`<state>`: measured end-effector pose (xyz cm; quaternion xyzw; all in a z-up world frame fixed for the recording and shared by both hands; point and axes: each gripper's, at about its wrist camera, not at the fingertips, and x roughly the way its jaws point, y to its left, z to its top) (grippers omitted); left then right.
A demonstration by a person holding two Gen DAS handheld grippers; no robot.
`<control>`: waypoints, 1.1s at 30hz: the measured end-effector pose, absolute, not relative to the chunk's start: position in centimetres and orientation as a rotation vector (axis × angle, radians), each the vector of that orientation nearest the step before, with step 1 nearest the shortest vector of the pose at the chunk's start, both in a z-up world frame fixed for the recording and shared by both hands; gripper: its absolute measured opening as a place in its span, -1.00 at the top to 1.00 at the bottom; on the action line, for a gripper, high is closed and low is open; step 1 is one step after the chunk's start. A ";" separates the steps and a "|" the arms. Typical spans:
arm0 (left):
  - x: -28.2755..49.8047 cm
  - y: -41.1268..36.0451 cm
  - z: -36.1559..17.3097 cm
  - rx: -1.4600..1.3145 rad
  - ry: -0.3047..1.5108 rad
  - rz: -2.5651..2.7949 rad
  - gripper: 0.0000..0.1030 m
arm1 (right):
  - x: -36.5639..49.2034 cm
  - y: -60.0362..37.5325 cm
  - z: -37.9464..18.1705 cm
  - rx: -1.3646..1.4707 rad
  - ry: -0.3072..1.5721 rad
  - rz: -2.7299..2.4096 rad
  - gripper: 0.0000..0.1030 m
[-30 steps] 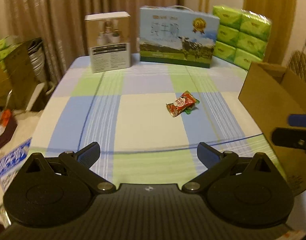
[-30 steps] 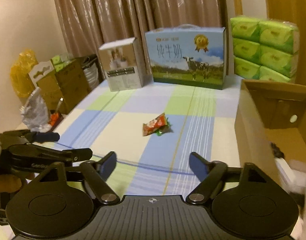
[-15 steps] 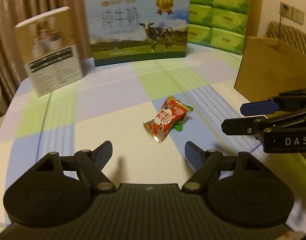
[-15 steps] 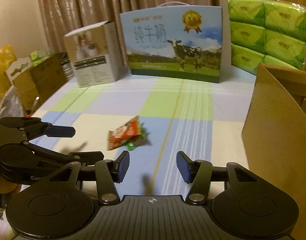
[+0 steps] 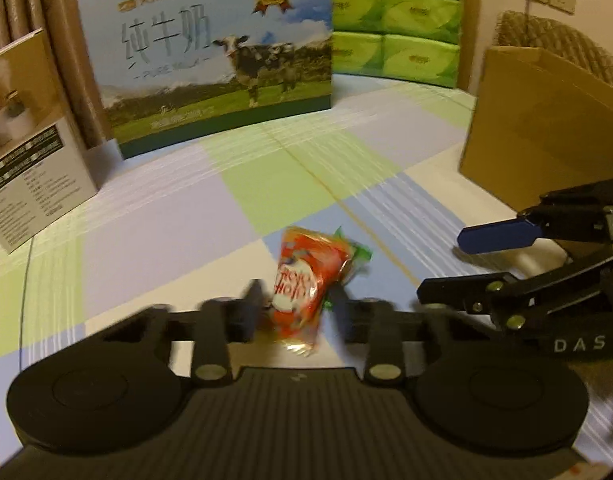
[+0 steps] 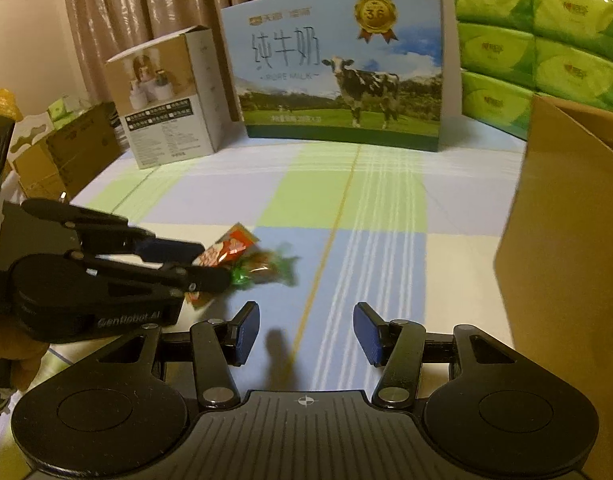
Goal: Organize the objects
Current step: 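Grasp the red candy packet with the left gripper, then grasp the green-wrapped candy with the right gripper while the left holds the red packet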
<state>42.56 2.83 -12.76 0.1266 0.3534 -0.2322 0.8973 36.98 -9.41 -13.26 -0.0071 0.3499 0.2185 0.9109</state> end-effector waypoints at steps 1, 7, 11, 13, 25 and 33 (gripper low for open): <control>42.5 3.1 -12.8 0.260 0.735 -0.479 0.55 | 37.1 -9.2 -13.3 -0.015 0.718 0.457 0.02; 41.0 5.9 -12.6 0.207 0.766 -0.368 0.56 | 38.2 -7.4 -13.5 -0.015 0.684 0.481 0.02; 40.3 7.8 -12.5 0.181 0.775 -0.266 0.56 | 39.5 -6.1 -14.3 -0.039 0.677 0.490 0.01; 40.0 8.3 -12.5 0.169 0.770 -0.245 0.55 | 39.9 -5.6 -14.7 -0.061 0.678 0.492 0.01; 40.2 7.7 -13.1 0.170 0.758 -0.247 0.28 | 39.3 -4.5 -15.0 -0.144 0.672 0.465 0.56; 40.1 7.6 -13.1 0.146 0.779 -0.238 0.56 | 35.9 -6.0 -14.0 -0.100 0.723 0.439 0.57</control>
